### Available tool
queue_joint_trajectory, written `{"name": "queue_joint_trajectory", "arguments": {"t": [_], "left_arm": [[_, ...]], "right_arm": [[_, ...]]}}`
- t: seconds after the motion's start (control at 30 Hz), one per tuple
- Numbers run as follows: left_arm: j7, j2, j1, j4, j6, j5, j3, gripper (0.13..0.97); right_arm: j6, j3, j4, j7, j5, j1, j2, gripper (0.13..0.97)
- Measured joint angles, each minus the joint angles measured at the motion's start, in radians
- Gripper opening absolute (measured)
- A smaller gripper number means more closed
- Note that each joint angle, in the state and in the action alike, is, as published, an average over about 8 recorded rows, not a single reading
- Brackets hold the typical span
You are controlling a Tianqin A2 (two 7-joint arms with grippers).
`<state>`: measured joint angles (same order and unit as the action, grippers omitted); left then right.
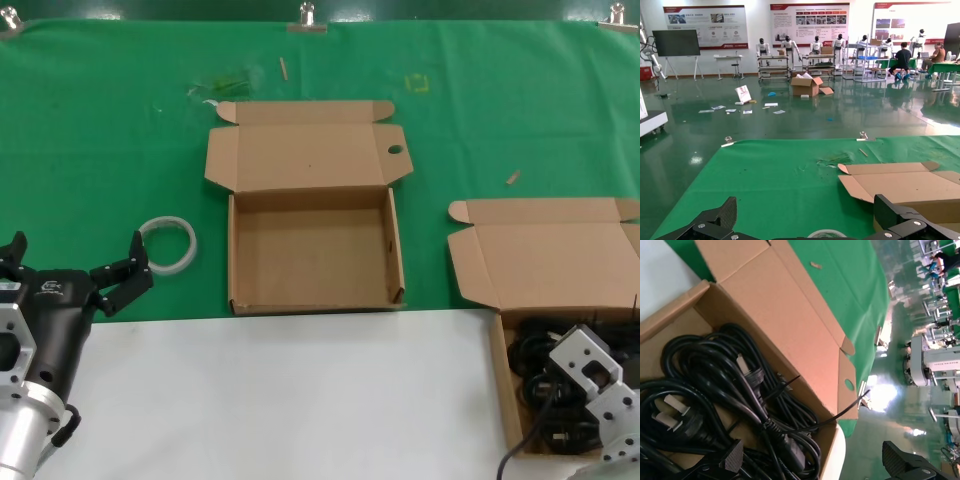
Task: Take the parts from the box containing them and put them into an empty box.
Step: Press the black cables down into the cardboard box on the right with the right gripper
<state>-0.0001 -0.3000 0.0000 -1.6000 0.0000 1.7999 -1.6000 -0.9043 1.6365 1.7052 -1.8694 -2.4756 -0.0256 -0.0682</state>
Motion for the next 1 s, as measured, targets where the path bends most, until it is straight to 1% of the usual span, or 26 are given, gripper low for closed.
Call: {"name": "queue_joint_trajectory", "arguments": {"t": [0.63,0.93,1.0], "left_arm": [[0.0,0.0,0.0,0.0,0.0,0.0,0.0,0.965],[0.0,0.0,0.0,0.0,0.0,0.0,0.0,0.965],[0.0,0.0,0.0,0.0,0.0,0.0,0.0,0.965]], "right_arm": [[0.036,-0.016,-0.077,-0.021,-0.011,-0.036,0.0,0.966],[0.052,-0.021,-0.099,-0.029,-0.017,-0.042,0.0,0.943],[0.056,-0.024,-0.102,-0.031,-0.018,-0.042,0.0,0.921]]}}
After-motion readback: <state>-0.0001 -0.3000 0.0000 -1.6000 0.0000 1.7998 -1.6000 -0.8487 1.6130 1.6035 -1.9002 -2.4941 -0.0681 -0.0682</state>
